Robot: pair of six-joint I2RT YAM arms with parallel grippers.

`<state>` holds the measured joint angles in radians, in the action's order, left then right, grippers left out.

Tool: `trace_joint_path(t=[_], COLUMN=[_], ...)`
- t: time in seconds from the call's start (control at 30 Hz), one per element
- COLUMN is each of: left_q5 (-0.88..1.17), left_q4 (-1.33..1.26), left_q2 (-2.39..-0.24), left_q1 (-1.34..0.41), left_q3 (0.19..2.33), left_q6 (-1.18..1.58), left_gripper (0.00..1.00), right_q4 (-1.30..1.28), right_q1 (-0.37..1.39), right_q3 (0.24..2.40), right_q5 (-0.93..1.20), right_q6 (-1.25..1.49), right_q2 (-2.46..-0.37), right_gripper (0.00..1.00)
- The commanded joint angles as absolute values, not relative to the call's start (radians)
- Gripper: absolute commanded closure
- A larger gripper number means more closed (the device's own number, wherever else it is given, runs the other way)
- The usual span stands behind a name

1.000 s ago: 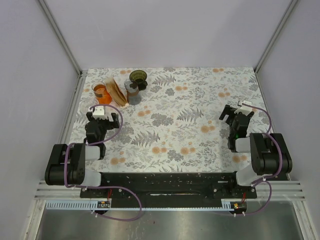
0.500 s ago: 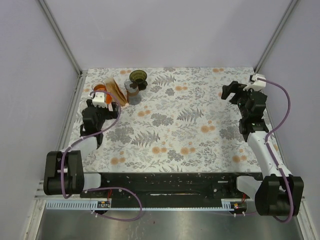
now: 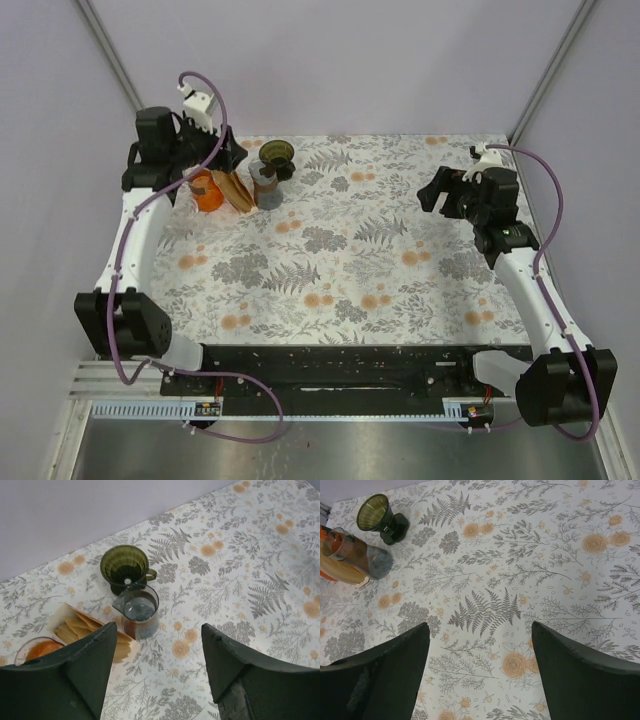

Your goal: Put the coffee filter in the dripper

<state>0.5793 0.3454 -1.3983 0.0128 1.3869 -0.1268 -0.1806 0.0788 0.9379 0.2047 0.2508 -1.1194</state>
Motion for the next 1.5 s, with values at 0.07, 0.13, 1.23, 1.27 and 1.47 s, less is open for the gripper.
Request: trace_joint_path(t=[0.07,0.13,1.23,1.27,1.47], left_q5=[0.480,0.431,0.198,0.212,0.311], left_q4=[0.689,0.719,0.735,0.735,0.755], left_q2=[-1.667,-1.742,-2.211,-2.203,-2.146], left_q1=[-0.017,-0.034,-0.100,-0.100,-0.106], left_q3=[1.707,1.773,2.100,2.089,1.997], left_q6=[-0.140,-0.124,-0.064,-0.066,-0.089], left_gripper=[0.32,0.32,0.75,0.79,1.00], right_q4=[-0.273,-0.279,-0.252,-0.252,-0.258], right_q1=[0.101,0.103,0.103,0.103,0.103], right_q3=[1.068,1.080,1.062,1.062,1.062], right_q5=[0.258,0.259,0.238,0.236,0.239], right_q6=[0.209,0.198,0.144,0.143,0.143], right_q2=[-1.170,-1.184,-1.262,-1.261,-1.256], right_gripper=[0.10,0.10,0.08,0.08,0.08])
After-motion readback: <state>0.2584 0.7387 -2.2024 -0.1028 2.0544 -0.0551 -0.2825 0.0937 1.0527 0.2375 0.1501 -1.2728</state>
